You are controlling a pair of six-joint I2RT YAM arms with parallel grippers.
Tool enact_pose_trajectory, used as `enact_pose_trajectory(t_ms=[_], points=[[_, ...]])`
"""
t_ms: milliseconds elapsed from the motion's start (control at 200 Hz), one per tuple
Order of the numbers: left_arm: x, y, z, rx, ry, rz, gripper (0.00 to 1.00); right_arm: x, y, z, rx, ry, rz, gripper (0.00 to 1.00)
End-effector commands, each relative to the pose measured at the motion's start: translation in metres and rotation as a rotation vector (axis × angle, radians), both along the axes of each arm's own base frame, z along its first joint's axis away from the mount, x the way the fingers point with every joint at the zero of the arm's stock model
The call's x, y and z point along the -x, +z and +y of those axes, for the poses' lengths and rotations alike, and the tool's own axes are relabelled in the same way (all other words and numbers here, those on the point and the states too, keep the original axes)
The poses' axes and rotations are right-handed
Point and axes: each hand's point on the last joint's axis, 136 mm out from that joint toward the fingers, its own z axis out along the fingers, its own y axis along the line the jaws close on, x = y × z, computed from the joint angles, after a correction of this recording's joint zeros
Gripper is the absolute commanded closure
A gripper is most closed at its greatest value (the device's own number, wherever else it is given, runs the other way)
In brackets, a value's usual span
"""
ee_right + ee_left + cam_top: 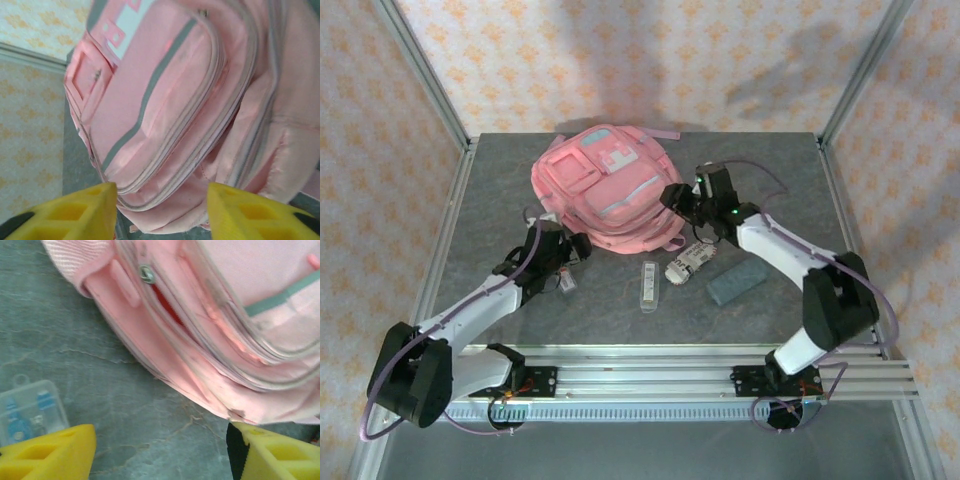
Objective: Pack the student bag
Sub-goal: Unzip the student bag at the top-center of the table, then pick up the glasses case from the middle-right of the table.
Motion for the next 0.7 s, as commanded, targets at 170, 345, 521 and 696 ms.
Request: enact_pose_trajectory(t_ms=[170,345,521,696], points=[[0.010,0.013,-0.067,0.169,-0.145,-0.086,0.23,0.027,-0.012,-0.058,0.179,-0.109,0.044,0.04],[0.020,0.020,-0.121,0.247,-0.282,-0.115,0.23,0.051,-0.025,-0.092,0.281,-0.192,0.161,0.03],[0.028,0.009,-0.167,0.195,-0.397,-0.084,0.23,0.096,-0.042,-0.138,0.458,-0.304,0.322,0.02],[0.032,0.001,-0.203,0.114,-0.500,-0.069,0.22,0.130,-0.059,-0.156,0.465,-0.353,0.377,0.00]])
